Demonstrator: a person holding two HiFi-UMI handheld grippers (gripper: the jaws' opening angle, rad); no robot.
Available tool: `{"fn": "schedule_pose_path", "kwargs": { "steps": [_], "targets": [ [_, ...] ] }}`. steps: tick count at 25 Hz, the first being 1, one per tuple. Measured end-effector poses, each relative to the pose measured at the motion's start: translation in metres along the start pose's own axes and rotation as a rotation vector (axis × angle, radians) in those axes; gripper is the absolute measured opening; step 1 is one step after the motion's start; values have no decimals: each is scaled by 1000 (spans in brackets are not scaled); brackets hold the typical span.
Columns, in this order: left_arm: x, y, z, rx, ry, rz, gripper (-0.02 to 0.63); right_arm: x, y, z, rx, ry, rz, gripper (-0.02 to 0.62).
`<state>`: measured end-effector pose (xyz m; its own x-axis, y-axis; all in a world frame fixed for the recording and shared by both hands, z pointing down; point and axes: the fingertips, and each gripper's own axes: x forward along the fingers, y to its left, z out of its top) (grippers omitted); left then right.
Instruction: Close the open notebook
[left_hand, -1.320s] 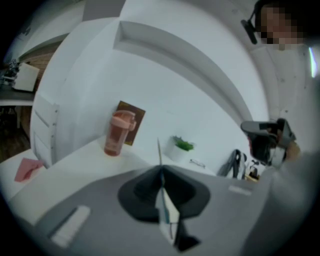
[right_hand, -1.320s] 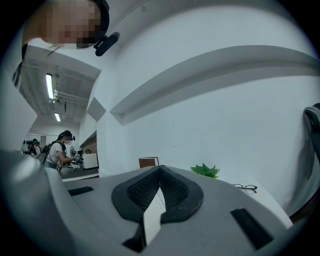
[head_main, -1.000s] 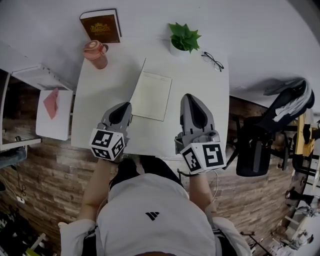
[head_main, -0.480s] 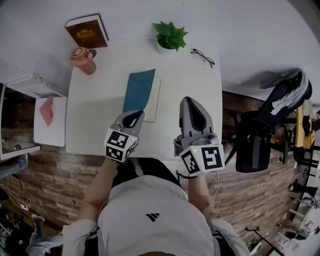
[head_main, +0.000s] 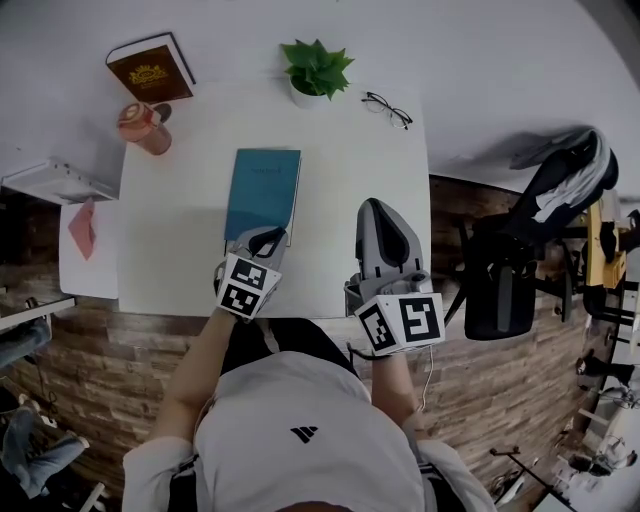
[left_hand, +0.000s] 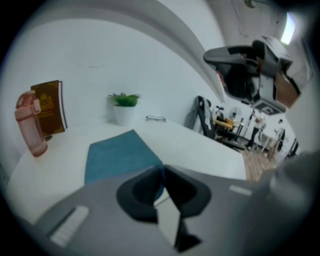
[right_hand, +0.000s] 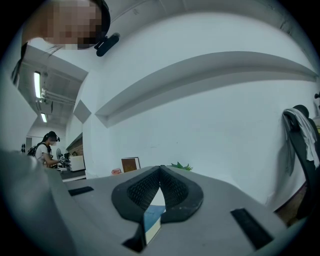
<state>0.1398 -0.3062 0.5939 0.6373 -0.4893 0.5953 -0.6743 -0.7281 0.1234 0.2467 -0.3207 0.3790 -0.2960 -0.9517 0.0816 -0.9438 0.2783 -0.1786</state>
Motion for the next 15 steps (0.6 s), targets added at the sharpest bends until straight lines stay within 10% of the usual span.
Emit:
{"fn": "schedule_pose_path", "kwargs": {
  "steps": [15],
  "targets": [
    [28, -18, -27, -8, 136, -23, 93, 8, -3, -3, 4, 7, 34, -2]
  ]
}}
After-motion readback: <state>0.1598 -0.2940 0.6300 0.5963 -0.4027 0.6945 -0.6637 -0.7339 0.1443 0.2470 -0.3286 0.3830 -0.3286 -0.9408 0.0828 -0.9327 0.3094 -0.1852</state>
